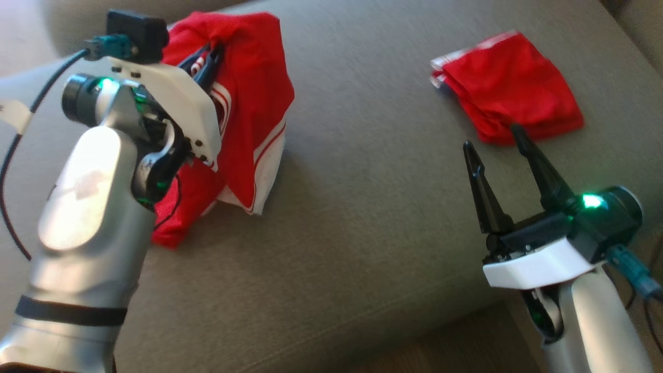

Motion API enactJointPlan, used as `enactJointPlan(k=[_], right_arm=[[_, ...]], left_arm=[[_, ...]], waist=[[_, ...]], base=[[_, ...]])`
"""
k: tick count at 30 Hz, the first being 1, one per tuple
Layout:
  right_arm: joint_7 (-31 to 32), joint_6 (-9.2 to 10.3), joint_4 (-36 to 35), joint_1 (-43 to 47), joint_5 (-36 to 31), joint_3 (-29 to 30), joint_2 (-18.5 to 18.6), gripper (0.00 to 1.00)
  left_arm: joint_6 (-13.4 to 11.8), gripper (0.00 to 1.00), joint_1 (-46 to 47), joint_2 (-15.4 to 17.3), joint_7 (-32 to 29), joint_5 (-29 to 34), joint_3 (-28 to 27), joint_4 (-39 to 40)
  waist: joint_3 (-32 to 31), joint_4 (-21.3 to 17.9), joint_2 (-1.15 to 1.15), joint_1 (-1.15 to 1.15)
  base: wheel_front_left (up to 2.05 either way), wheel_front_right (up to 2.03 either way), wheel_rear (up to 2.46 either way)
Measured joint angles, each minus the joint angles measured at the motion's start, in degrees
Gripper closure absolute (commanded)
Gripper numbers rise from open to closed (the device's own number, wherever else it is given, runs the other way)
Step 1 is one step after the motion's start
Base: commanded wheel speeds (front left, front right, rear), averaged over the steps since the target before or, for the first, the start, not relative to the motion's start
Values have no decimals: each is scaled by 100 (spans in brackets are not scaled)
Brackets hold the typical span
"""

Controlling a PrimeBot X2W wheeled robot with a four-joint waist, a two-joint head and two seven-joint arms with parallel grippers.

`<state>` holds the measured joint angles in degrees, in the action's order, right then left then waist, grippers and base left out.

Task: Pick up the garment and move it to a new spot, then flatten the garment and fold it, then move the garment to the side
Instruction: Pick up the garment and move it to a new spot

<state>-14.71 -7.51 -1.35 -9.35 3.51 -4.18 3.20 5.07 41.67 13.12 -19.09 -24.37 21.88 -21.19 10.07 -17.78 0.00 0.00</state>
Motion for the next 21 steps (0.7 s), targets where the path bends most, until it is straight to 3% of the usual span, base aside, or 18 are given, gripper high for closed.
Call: enactJointPlan(k=[8, 9, 10, 11, 12, 17, 21], right_arm=[[0, 0, -69, -180, 215, -43, -3, 0], [0, 0, -81, -201, 222, -52, -3, 0], [0, 0, -91, -214, 232, -56, -4, 0], [0, 0, -96, -221, 241, -55, -4, 0], [0, 0, -96, -227, 247, -53, -5, 0], [0, 0, -80, -230, 234, -32, -12, 0], [0, 0, -38, -216, 190, -37, -16, 0]], left_arm=[[5, 100, 3, -81, 467, 86, 151, -828], [5, 82, 9, -96, 557, 100, 156, -947], [7, 32, 21, -116, 662, 103, 157, -1060], [7, 8, 40, -140, 761, 121, 179, -1163], [8, 0, 72, -169, 854, 149, 211, -1266], [-7, 0, 265, -419, 1466, 312, 325, -1518], [-209, 0, 276, -591, 2065, 391, 330, -1511]], waist=[[642, -544, 0, 1], [718, -607, 0, 1], [786, -662, 0, 1], [848, -707, 0, 1], [902, -745, 0, 1], [960, -676, 0, 1], [828, -394, 0, 1]], base=[[0, 0, 0], [0, 0, 0], [0, 0, 0], [0, 0, 0], [0, 0, 0], [0, 0, 0], [0, 0, 0]])
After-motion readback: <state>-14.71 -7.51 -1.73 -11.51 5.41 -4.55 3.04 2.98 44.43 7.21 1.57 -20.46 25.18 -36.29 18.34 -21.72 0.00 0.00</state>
